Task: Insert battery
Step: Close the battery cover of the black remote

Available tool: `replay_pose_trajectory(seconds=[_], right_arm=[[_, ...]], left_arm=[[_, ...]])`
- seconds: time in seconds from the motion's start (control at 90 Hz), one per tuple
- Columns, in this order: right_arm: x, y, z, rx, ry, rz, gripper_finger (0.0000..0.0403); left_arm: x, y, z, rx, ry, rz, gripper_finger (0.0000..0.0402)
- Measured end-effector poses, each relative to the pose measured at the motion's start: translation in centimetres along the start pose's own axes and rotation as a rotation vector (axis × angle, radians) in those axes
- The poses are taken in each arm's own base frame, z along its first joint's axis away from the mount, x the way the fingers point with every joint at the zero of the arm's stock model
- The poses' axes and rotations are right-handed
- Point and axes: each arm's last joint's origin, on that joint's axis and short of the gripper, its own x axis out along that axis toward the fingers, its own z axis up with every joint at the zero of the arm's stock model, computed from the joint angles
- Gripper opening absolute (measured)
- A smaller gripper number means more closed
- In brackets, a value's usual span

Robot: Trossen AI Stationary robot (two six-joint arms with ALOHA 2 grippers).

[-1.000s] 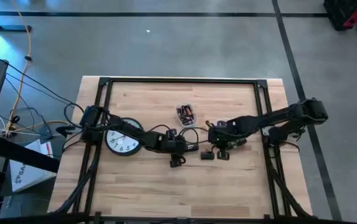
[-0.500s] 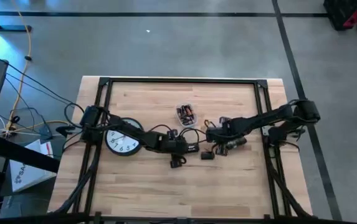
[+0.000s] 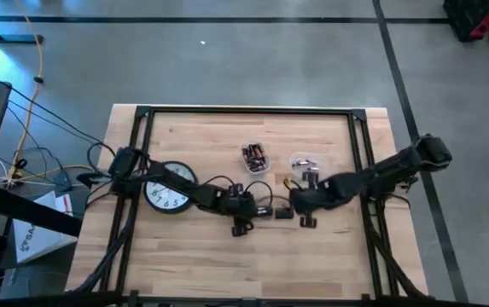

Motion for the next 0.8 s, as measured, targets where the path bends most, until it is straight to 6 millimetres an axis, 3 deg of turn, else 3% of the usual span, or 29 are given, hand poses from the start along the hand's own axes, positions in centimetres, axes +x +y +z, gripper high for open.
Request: replay_pose_trajectory(seconds=[0.144,0.311,0.567,0.8], right_arm=[[1.0,2.2,-2.0,0.020,-0.075,0.036,0.0001],[3.1,2.5,-4.2,0.101,-0.124,0.066,0.0006],[4.8,-0.3,-5.4,0.148,-0.054,-0.030,0.0039],[5.6,-2.9,-3.8,0.121,-0.077,0.032,0.0039]], left_arm=[[-0.5,-2.1,-0.6,0.001,-0.008,-0.011,0.0186],[-0.9,-3.5,-1.1,-0.008,-0.022,-0.015,0.0186],[-0.9,-3.6,-1.1,-0.013,-0.030,-0.003,0.0186],[-0.7,-2.7,-0.8,0.010,-0.034,0.012,0.0186]])
